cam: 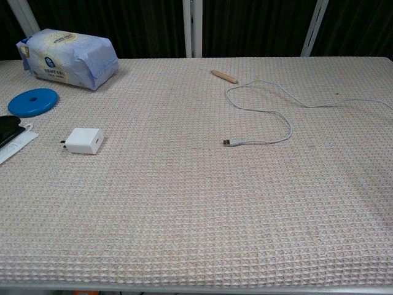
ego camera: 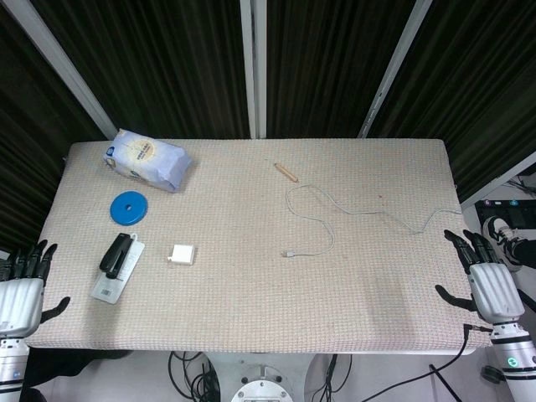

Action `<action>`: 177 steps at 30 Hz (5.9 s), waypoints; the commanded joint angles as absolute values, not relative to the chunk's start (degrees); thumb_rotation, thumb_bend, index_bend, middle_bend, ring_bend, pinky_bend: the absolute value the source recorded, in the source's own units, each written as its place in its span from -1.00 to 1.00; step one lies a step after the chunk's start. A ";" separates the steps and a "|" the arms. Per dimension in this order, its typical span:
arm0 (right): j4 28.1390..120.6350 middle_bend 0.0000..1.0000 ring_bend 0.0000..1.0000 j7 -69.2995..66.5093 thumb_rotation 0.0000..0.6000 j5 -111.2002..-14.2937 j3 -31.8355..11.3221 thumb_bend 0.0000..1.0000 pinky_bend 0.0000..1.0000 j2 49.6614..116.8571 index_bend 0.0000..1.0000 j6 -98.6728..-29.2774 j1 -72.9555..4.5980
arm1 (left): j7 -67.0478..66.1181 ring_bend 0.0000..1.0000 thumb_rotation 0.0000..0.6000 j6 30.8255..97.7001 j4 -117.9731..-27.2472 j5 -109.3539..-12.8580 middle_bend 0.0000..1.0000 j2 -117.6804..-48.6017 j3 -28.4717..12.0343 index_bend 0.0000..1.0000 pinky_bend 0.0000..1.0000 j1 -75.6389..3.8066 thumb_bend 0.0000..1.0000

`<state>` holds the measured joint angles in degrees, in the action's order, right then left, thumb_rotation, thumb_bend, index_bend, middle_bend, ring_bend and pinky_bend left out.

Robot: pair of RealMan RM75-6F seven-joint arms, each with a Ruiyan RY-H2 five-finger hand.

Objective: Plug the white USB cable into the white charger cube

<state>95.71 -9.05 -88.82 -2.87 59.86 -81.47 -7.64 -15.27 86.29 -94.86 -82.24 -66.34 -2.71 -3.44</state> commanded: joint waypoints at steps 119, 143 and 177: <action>82.13 -0.17 -0.85 35.52 1.00 -79.00 -0.59 -0.44 -1.00 92.84 -0.05 -54.47 -40.97 | -11.07 -1.00 1.00 85.87 -91.20 -82.60 -1.00 -67.79 -2.34 -0.91 -1.00 -3.07 -0.69; 80.96 -0.05 -0.75 36.00 1.00 -78.83 -1.13 -0.37 -1.00 94.06 0.09 -54.68 -40.54 | -10.45 -1.00 1.00 85.50 -90.38 -82.30 -1.00 -68.11 -2.40 -0.91 -1.00 -3.10 -0.69; 100.27 0.02 -0.65 28.52 1.00 -68.66 -12.83 -0.35 -1.00 75.79 0.18 -67.72 -33.62 | -15.47 -0.97 1.00 49.91 -85.05 -72.02 -0.61 -81.50 -10.31 -0.55 -0.99 -34.32 -0.55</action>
<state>100.09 28.39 -68.86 -12.75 75.96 -67.79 -33.65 -13.28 50.95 -86.66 -74.12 -79.53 -10.45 -33.14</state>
